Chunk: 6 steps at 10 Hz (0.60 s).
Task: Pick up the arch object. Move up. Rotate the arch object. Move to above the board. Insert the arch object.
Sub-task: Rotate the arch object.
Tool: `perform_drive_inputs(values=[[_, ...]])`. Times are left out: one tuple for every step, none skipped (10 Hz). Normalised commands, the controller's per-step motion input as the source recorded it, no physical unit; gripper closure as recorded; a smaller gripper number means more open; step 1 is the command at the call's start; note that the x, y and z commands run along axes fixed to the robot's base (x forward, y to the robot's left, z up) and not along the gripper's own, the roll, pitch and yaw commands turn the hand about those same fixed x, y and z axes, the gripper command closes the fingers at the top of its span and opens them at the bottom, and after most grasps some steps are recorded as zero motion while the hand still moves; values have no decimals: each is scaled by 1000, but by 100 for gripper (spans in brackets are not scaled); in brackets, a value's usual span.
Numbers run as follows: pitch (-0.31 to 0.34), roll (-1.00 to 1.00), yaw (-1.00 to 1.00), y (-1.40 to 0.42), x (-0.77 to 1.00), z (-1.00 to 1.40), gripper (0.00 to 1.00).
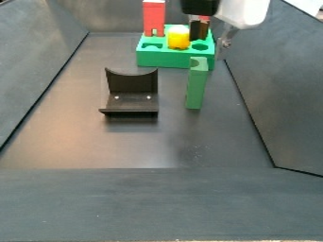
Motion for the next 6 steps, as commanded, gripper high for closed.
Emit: perform_drive_inputs(values=[[24, 29, -1000, 22, 14, -6, 0], [30, 37, -1000, 21, 14, -6, 0], [37, 44, -1000, 21, 15, -6, 0], [38, 43, -689, 20, 15, -6, 0], [38, 42, -535, 20, 15, -6, 0], [37, 41, -304, 20, 15, -5, 0]])
